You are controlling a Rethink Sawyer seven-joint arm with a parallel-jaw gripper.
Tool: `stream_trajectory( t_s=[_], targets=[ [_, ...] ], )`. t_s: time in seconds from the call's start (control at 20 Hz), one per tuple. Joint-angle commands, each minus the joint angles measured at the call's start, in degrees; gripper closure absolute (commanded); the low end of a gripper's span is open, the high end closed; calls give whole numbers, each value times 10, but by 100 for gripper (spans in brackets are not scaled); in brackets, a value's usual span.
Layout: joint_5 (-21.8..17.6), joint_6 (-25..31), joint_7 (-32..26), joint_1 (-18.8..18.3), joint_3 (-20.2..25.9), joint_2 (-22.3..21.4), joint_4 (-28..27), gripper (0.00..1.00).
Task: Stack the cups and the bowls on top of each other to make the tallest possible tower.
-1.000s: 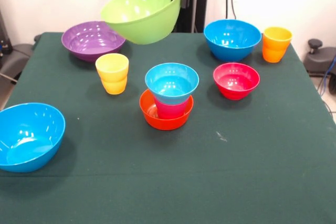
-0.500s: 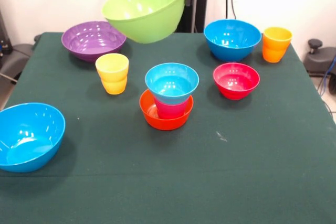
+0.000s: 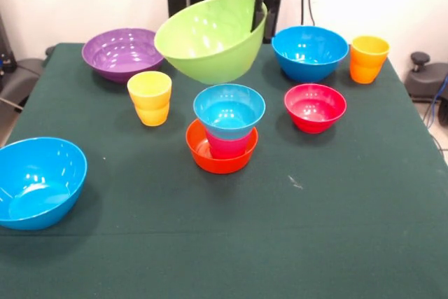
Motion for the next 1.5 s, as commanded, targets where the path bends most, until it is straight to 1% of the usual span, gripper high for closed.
stream_trajectory(
  t_s=[0.05, 0.3, 0.5, 0.6, 0.85, 1.25, 1.3, 1.5],
  targets=[
    [-7, -27, 127, 31, -40, 49, -36, 100],
    [-18, -18, 141, 56, -68, 76, -64, 100],
    [-14, -32, 144, 70, -79, 91, -74, 100],
    [-12, -30, 144, 77, -84, 98, -83, 100],
    [0, -25, 140, 85, -87, 137, -122, 100],
    [12, -15, 146, 105, -102, 157, -151, 100],
    [14, 0, 143, 109, -101, 167, -175, 100],
    [24, 13, 139, 117, -104, 181, -197, 100]
  ],
)
